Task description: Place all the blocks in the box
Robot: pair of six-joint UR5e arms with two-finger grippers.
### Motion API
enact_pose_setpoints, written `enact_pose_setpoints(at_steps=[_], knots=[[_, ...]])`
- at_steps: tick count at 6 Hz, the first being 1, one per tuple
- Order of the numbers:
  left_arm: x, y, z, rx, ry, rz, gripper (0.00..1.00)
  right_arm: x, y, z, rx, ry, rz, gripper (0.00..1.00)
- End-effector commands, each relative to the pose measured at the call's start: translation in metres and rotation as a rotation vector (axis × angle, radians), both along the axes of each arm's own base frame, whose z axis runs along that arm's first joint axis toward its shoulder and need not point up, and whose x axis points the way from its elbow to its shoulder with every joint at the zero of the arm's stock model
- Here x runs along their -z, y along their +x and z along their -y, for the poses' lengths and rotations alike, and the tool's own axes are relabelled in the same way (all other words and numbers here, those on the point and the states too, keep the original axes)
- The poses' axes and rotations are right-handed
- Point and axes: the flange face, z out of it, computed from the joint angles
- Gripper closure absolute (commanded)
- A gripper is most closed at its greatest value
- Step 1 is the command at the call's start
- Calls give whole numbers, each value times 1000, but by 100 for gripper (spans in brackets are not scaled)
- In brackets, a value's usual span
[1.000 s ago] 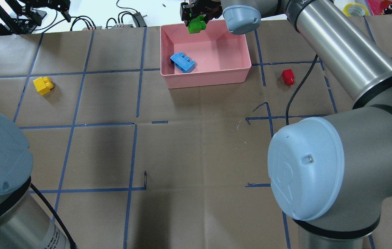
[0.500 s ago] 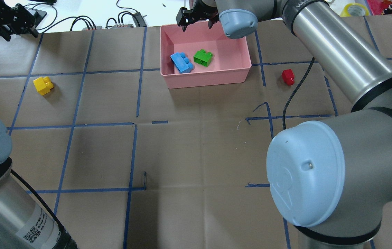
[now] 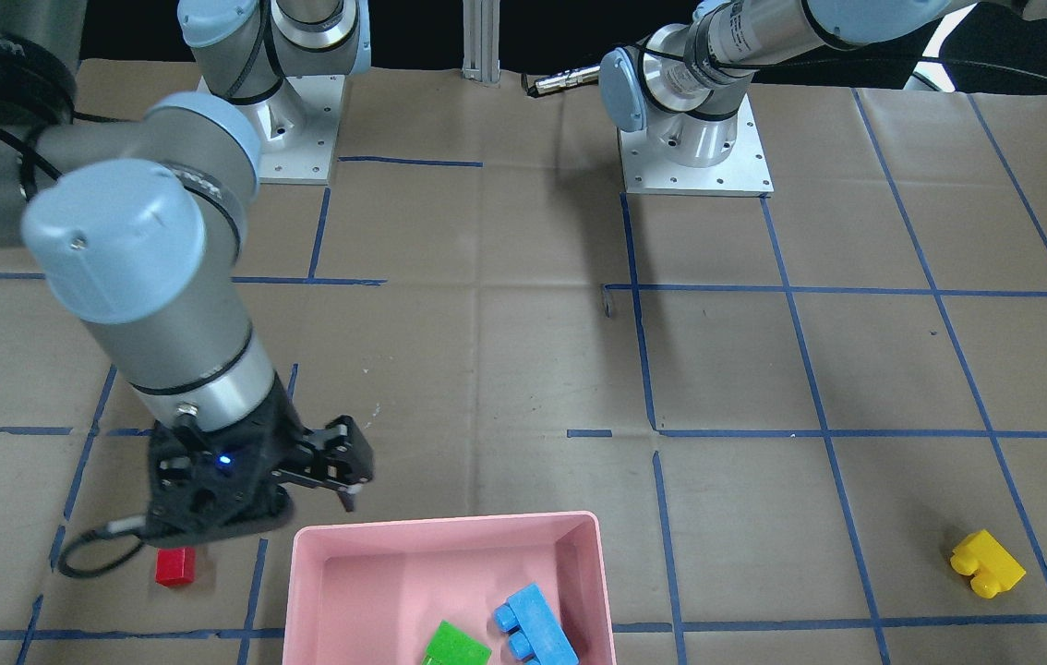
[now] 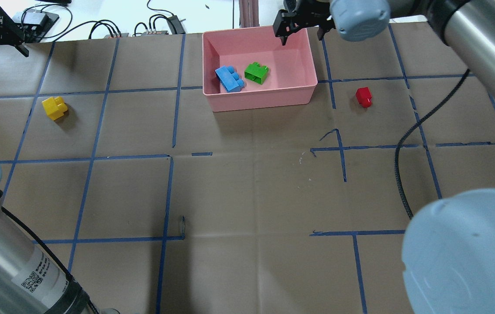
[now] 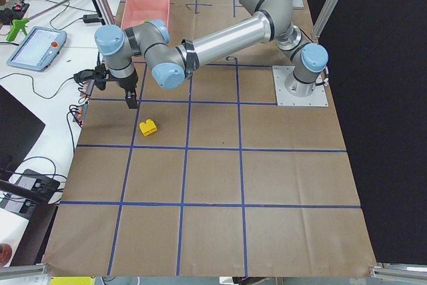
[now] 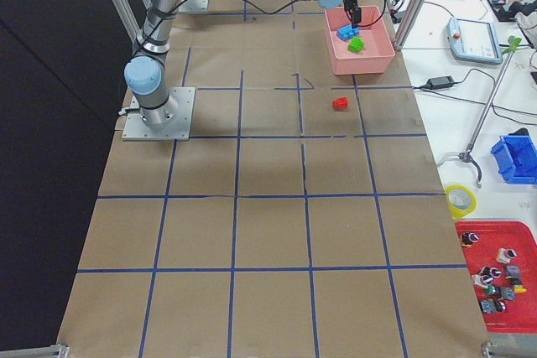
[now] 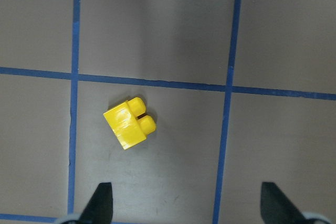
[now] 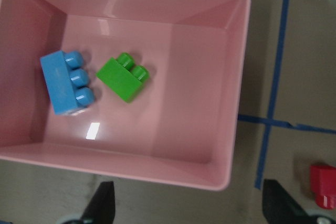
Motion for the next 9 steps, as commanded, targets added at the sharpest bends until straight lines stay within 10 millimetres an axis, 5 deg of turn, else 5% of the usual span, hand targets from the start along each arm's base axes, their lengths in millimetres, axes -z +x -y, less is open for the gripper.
enact_pose_setpoints(at_steps=[1,2,3,4,6,9], knots=[[36,23,2,-291,-8,-1,0,13,-125,-45,151,66,-93,1],[66,25,5,-297,-75,29,0,37,-155,-43,152,31,-96,1],[95,21,-2,-318,-103,37,0,61,-157,-30,110,-97,-117,1],[122,15,-5,-322,-104,38,0,102,-158,-29,107,-56,-111,1],[142,10,-7,-366,-74,16,0,150,-150,-6,85,-130,-94,1],[189,5,-5,-360,-8,-7,0,202,-128,23,38,-203,-48,1]])
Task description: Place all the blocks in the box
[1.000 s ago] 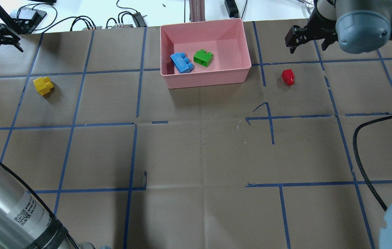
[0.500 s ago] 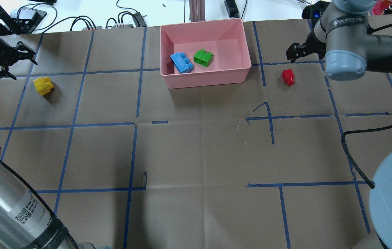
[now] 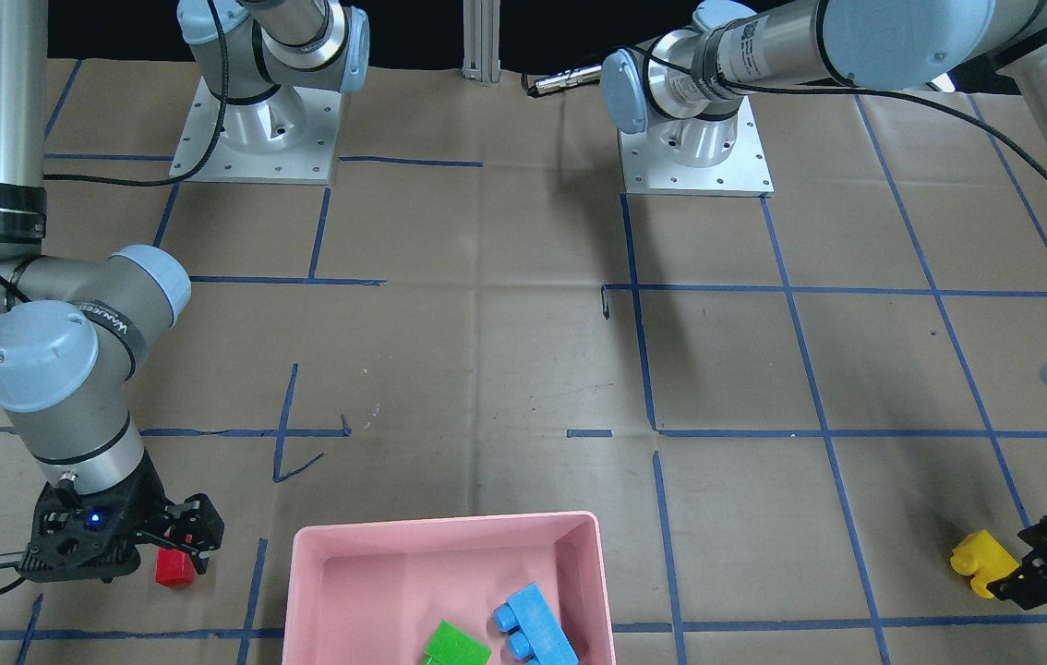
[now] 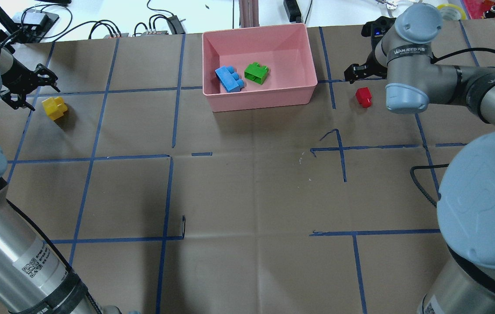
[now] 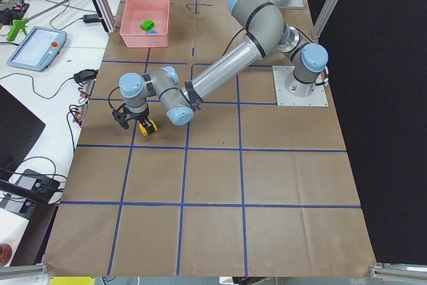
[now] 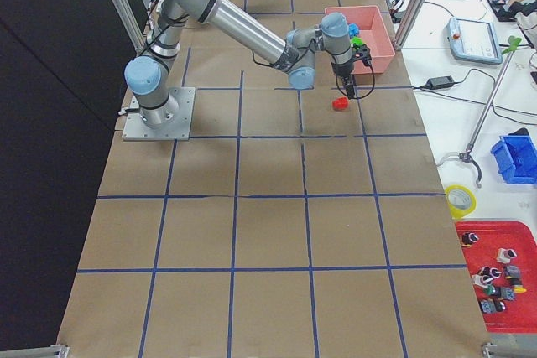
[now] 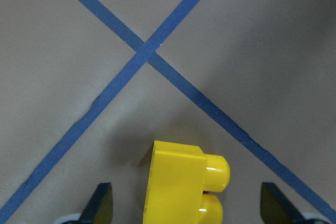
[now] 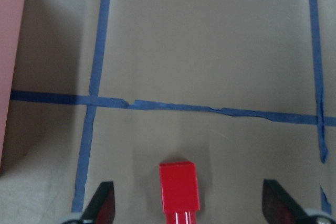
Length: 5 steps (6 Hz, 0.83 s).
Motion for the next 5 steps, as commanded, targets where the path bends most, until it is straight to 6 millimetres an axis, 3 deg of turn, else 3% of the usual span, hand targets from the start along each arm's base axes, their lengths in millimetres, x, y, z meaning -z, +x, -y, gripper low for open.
enact_pose_setpoints(at_steps=[1,4,5], knots=[[19,-2,-2,0,26,-13,0,29,6,5,-16,-12,16,1],[29,-4,-7,-1,41,-29,3,56,2,-25,-1,69,21,2],[28,-3,-7,-2,40,-32,23,55,-7,-25,10,69,21,4]])
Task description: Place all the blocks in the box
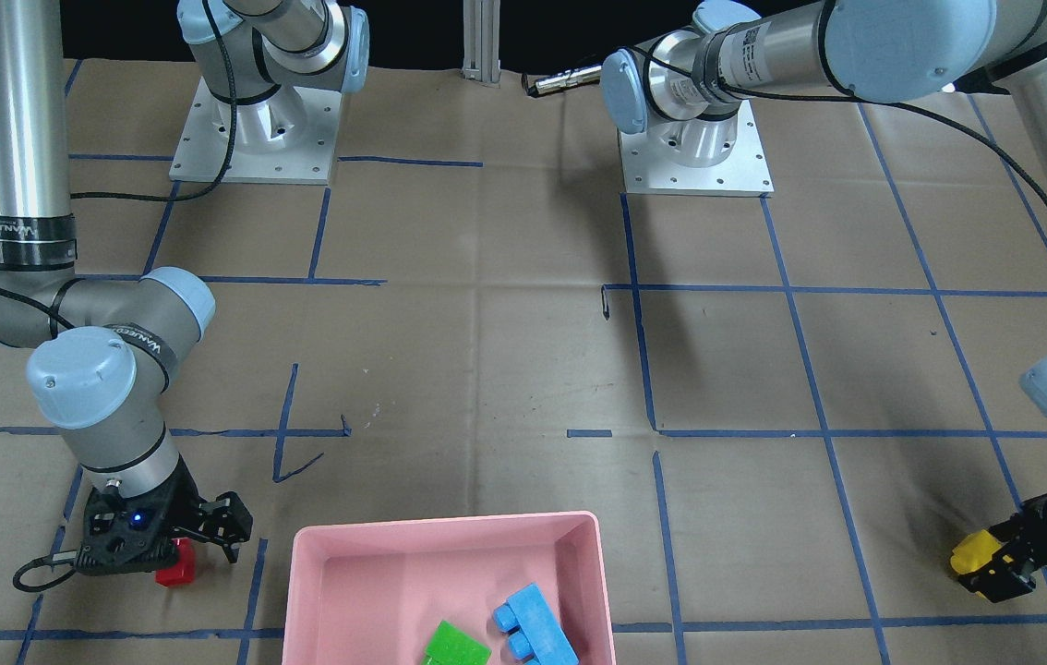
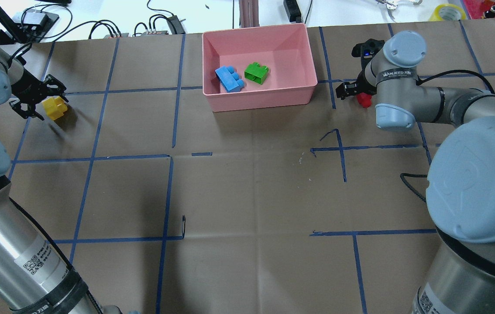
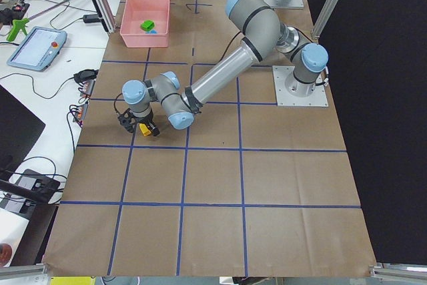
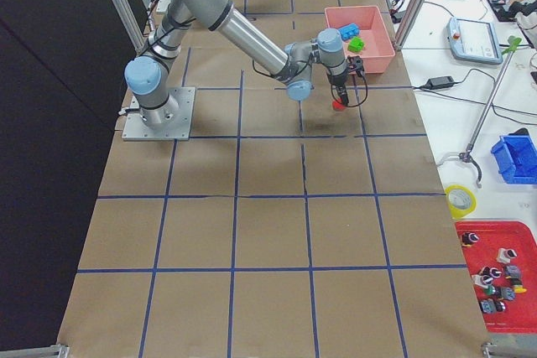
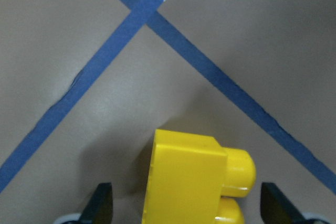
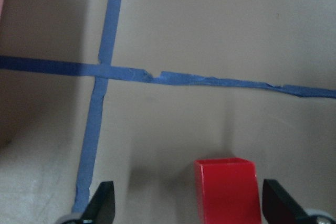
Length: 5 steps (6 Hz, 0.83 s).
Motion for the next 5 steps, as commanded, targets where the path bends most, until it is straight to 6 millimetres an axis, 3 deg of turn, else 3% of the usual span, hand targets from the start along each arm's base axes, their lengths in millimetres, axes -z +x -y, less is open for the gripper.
enact_pose_setpoints(at_steps=[1,2,3,4,5], knots=[[-2,2,0,-3,-5,0,35,-4,-21,-2,29,0,7,4],[-3,5,0,-6,-7,-1,47,-7,-31,1,45,-8,10,23],[-12,6,2,-6,-20,7,58,-10,-31,1,45,-11,8,29],[-38,3,9,3,-56,26,58,-8,-30,0,46,-7,8,29],[-79,-3,19,37,-103,55,58,-7,-24,-1,41,-5,8,29]])
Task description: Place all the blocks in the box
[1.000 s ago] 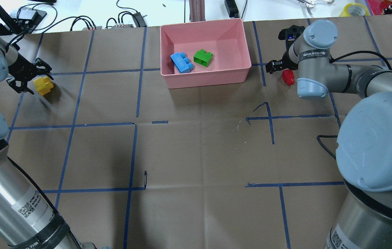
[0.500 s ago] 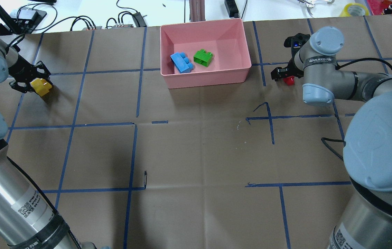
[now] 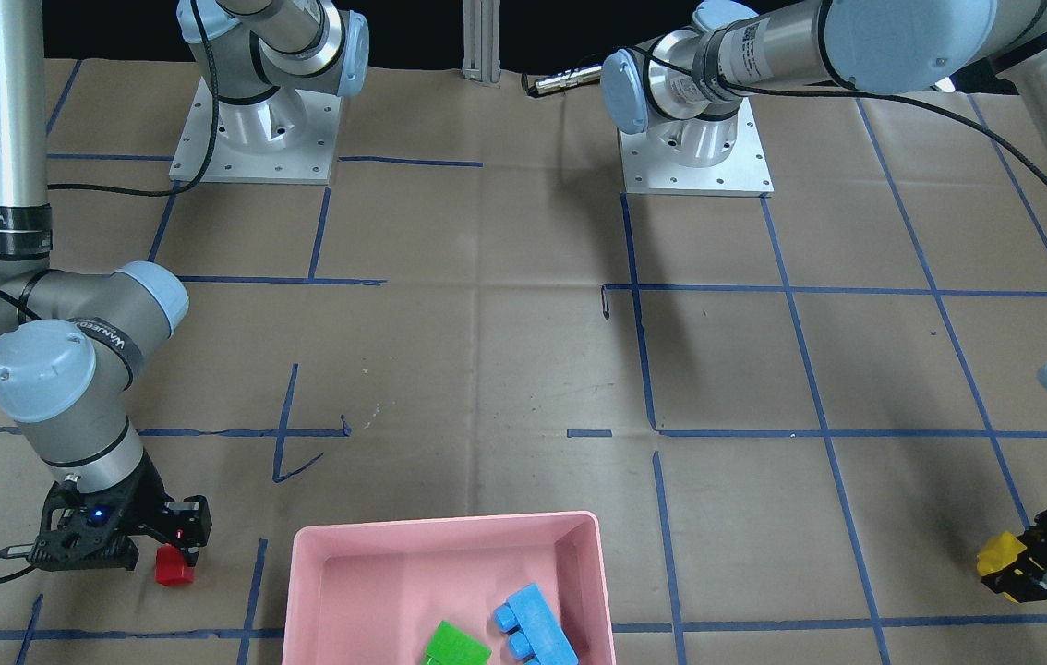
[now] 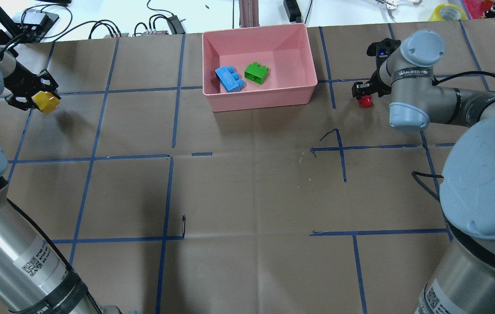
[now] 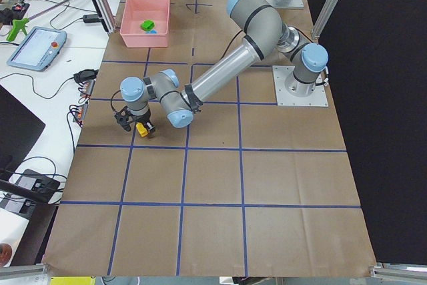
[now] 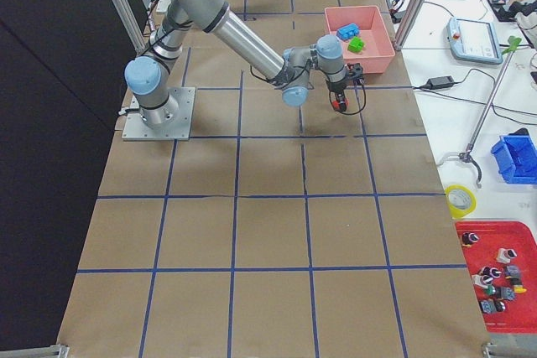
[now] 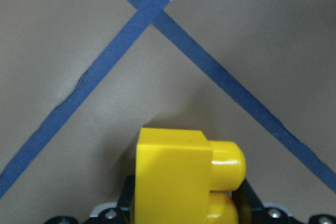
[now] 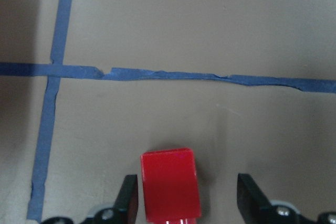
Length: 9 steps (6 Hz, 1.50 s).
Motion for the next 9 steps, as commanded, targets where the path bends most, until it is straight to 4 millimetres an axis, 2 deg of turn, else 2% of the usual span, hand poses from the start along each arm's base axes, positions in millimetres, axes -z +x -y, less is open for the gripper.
enact_pose_setpoints(at_steps=[1,2,3,4,5,6,7,8,9], knots=[[-86,-60,22,109,-43,32,60,4,5,2,-2,3,3,29],[-144,-131,31,199,-39,34,61,-2,15,5,-15,-8,1,29],[-176,-208,39,296,-42,33,61,-1,18,6,-21,-9,0,46],[-180,-280,45,388,-37,25,63,-2,18,6,-21,-8,-1,75],[-174,-347,42,475,-32,14,62,-3,17,4,-20,-5,-3,91],[-160,-399,43,543,-30,5,62,-12,16,3,-24,19,-1,94],[-149,-446,45,587,-35,-21,62,-56,18,1,-25,9,-4,96],[-143,-494,50,599,-48,-24,62,-85,18,-7,-24,54,-1,97],[-124,-531,53,583,-37,-27,62,-108,20,-15,-37,36,-2,98]])
